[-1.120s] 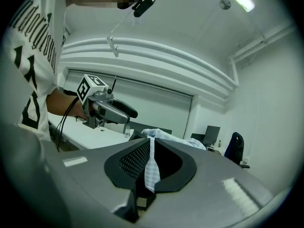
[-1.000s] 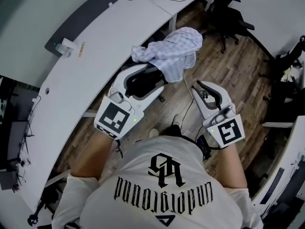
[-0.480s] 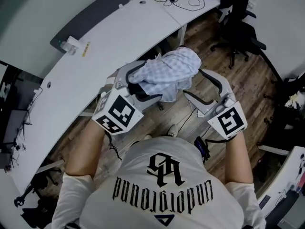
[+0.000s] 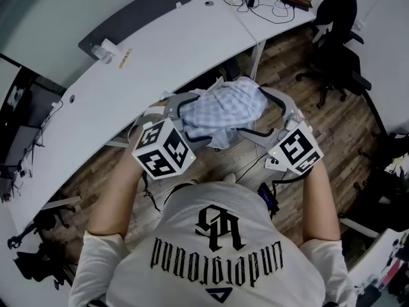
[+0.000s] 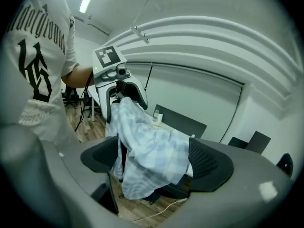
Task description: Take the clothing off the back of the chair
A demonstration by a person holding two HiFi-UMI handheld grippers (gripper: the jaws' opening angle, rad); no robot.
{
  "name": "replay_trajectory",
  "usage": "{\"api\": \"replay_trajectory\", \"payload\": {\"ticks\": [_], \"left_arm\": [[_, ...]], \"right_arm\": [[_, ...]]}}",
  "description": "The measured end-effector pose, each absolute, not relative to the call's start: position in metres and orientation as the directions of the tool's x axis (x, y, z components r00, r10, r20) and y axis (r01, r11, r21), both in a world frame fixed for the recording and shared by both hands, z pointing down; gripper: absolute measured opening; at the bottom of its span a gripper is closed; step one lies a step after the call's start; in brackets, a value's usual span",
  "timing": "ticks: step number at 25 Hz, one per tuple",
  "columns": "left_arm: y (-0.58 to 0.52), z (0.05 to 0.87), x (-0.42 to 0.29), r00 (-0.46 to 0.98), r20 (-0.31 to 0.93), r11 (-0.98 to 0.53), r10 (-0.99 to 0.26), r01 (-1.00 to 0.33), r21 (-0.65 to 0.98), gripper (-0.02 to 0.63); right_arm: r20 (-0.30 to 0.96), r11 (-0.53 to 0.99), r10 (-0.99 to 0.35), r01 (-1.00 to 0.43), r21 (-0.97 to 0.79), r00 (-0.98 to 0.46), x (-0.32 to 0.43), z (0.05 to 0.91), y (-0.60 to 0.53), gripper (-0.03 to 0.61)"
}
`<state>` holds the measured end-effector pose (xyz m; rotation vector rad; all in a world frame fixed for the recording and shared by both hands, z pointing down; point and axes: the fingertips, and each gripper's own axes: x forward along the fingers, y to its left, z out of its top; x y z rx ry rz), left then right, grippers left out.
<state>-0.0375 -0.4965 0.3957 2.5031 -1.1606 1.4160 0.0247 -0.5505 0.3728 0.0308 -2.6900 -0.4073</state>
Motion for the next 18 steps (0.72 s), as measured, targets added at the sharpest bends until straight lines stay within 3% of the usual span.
{"api": "replay_trajectory", "payload": {"ticks": [4, 10, 13, 18], "left_arm": [[-0.499, 0.404, -0.037, 0.294, 0.782, -0.717, -0.549, -0.646, -0.261, 0.478], [-0.49, 0.408, -0.032, 0.329, 0.807, -0.748, -0.49, -0.635, -0.195, 0.332], [-0.486, 0.41, -0.029, 0.345, 0.806, -0.75, -0.481, -0.639, -0.174, 0.284], [-0.483, 0.407, -0.031, 0.338, 0.801, -0.739, -0.495, -0.648, -0.184, 0.258]], "right_arm": [[0.416, 0.956, -0.037, 0.089, 0.28, -0.908, 0.02, 0.388, -0.558, 0.433], [0.406, 0.958, -0.015, 0.104, 0.269, -0.914, 0.014, 0.387, -0.564, 0.418], [0.389, 0.959, -0.019, 0.093, 0.267, -0.921, 0.018, 0.381, -0.567, 0.309], [0.406, 0.944, -0.035, 0.103, 0.313, -0.913, 0.02, 0.375, -0.559, 0.222]]}}
